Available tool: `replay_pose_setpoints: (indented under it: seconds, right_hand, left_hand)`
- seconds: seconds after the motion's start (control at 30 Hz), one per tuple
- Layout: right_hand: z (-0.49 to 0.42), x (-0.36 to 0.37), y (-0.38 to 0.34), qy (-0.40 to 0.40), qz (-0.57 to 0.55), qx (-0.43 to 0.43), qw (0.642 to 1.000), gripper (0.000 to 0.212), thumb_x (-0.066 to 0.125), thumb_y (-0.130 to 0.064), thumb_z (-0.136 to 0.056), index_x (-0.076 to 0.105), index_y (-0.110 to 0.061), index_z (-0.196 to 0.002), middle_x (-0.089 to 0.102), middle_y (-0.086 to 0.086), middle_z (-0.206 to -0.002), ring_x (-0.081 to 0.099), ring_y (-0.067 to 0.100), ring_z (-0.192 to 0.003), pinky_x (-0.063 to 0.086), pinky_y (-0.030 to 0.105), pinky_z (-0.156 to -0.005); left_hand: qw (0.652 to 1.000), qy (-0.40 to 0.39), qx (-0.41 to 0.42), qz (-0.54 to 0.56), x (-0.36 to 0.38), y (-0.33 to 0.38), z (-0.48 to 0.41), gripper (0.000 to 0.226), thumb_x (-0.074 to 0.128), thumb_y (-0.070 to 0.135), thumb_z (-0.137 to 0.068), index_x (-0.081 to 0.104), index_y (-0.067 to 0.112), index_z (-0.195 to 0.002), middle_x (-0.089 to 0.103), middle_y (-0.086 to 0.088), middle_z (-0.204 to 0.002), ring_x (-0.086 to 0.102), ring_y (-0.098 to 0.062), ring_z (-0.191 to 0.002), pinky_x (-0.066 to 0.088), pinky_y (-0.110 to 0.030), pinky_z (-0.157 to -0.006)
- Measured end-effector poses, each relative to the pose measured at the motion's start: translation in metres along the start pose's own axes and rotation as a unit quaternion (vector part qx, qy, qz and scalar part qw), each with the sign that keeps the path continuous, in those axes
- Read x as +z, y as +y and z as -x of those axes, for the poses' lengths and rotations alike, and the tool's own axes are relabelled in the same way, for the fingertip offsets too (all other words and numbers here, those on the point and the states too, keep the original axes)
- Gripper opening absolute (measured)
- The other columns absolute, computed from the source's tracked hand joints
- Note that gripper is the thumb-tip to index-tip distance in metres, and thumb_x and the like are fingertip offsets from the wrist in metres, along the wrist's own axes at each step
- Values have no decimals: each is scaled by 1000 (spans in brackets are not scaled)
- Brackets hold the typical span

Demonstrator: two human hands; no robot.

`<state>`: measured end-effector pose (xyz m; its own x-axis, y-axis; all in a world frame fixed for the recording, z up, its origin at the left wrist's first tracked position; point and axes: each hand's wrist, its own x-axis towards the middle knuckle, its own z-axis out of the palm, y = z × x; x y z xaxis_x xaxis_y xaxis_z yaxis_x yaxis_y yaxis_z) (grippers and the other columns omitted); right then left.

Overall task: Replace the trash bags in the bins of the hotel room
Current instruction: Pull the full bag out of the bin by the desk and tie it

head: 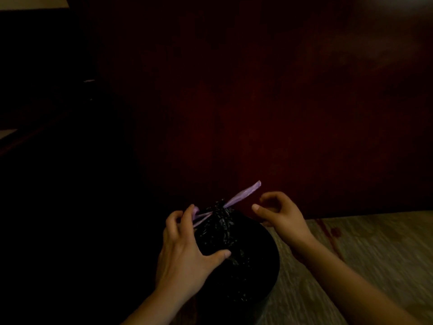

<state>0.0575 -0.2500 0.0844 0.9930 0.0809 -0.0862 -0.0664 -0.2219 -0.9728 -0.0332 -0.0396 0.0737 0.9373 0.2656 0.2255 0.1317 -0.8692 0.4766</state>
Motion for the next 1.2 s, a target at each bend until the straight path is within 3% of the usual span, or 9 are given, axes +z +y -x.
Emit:
replay_pose_setpoints:
  seconds: [0.1,0.2,0.3,0.4,0.53,0.67,0.83,0.93,1.2]
  right_hand:
    - [-10,10,-9,-35,53,-138,988,74,76,-38,-83,35,-52,-143,31,-13,-153,36,16,-140,41,44,-108]
    - [-29,26,-18,-177,228,-161,944,93,78,-43,-76,18,-65,-144,-1,-19,-164,4,23,-151,25,52,-117]
    - [-37,41,-22,-264,324,-100,903,91,74,-33,-84,17,-45,-154,18,-6,-164,23,21,-149,29,35,-116]
    - [-31,46,-18,-246,377,-96,888,68,67,-34,-92,35,-25,-152,44,-2,-152,44,17,-137,35,26,-106]
    - [-18,42,-10,-182,388,-122,895,37,65,-33,-93,62,-25,-129,65,-6,-125,61,12,-113,49,29,-94]
    - [-10,31,-15,-128,323,-134,928,19,63,-21,-95,71,-23,-113,71,-8,-105,66,7,-92,56,31,-83]
    - [-7,17,-37,-81,301,-151,938,17,62,-18,-95,71,-22,-109,72,-6,-98,67,9,-74,58,38,-70]
    - [-6,10,-63,-41,240,-151,958,14,63,-17,-94,71,-25,-103,72,-5,-91,70,15,-73,59,47,-68]
    - [11,-20,-163,-65,193,-138,969,14,65,-18,-93,70,-27,-102,72,-6,-87,70,9,-73,61,43,-66]
  left_hand:
    - [993,30,-46,107,1,-3,-7,124,82,59,-62,3,34,-154,11,7,-154,31,-19,-140,39,-30,-105]
    - [982,8,-31,188,4,-5,-12,125,87,41,-67,-6,46,-150,3,12,-159,26,-5,-139,31,-22,-102]
    - [986,-39,29,162,10,-10,-17,115,85,39,-71,-1,57,-145,0,24,-154,26,7,-126,34,-21,-101]
    - [976,-86,-28,198,17,-14,-24,83,82,36,-77,35,42,-145,32,19,-144,41,3,-124,43,-27,-105]
    - [954,-74,-87,277,26,-19,-28,46,82,27,-77,64,29,-120,67,12,-115,62,-8,-112,54,-36,-97]
    - [930,-71,-100,346,17,-7,-31,25,80,17,-80,74,29,-102,75,7,-96,70,-9,-93,60,-38,-85]
    - [921,-62,-61,379,-11,17,-41,24,79,11,-81,74,33,-88,76,11,-84,72,-4,-80,61,-27,-73]
    - [917,-20,-54,394,-39,38,-53,26,78,10,-80,72,36,-81,75,15,-79,71,-2,-74,58,-17,-64]
    - [899,19,-89,429,-128,91,-81,14,78,9,-81,75,22,-81,76,4,-75,73,-9,-71,58,-22,-62]
